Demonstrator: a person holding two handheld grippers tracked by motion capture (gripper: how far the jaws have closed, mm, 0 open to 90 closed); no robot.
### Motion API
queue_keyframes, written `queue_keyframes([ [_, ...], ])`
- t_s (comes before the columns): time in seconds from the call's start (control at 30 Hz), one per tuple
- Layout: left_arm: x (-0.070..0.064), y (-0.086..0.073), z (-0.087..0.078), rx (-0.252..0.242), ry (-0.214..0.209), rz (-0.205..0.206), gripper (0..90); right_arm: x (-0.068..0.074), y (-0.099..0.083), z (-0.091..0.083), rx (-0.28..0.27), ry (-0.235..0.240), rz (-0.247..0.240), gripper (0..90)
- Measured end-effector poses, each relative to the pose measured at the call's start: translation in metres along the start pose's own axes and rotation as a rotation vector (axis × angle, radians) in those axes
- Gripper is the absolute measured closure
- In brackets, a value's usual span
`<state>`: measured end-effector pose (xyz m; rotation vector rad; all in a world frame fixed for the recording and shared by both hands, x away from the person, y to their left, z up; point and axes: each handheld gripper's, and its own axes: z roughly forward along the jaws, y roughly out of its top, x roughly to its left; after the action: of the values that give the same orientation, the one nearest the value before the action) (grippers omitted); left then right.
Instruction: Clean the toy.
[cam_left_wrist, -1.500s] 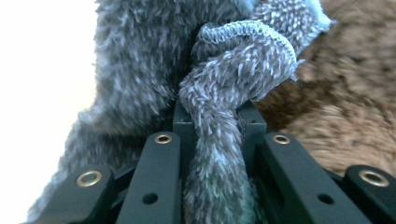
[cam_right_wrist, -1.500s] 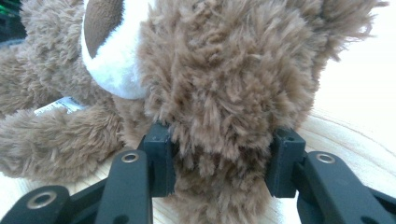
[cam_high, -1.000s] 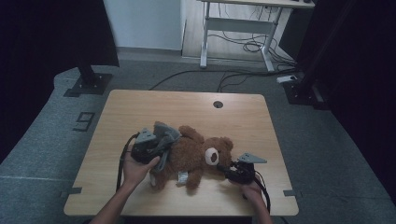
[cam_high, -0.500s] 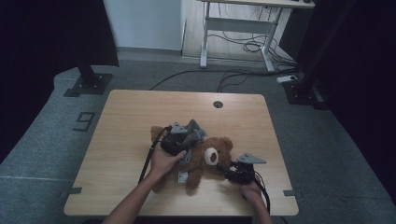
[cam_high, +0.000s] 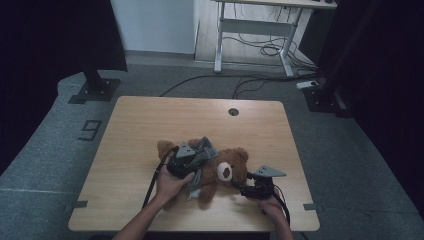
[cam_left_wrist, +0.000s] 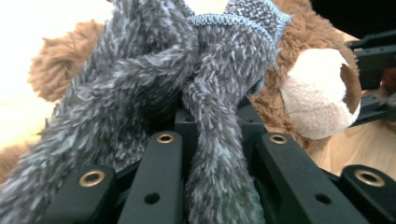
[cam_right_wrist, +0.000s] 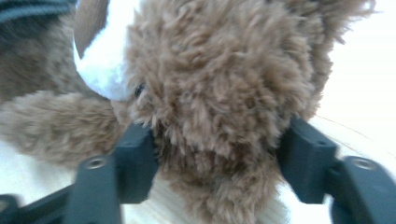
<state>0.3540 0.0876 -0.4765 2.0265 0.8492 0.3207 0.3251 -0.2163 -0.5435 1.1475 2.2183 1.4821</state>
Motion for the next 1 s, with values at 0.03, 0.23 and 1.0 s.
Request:
queue_keyframes([
  [0.03, 0.000, -0.002, -0.001, -0.009, -0.004, -0.003, 76.5, 0.000, 0.001, -0.002, -0.003, 0.012, 0.006, 29.6],
  [0.23, -0.003, -0.013, -0.006, -0.041, -0.029, -0.011, 76.9, 0.004, 0.015, -0.014, -0.062, 0.028, 0.029, 13.4],
  [1.0, -0.014, -0.034, -0.019, -0.076, -0.052, -0.002, 76.9, 0.009, 0.048, 0.008, 0.038, 0.138, 0.086, 1.1],
])
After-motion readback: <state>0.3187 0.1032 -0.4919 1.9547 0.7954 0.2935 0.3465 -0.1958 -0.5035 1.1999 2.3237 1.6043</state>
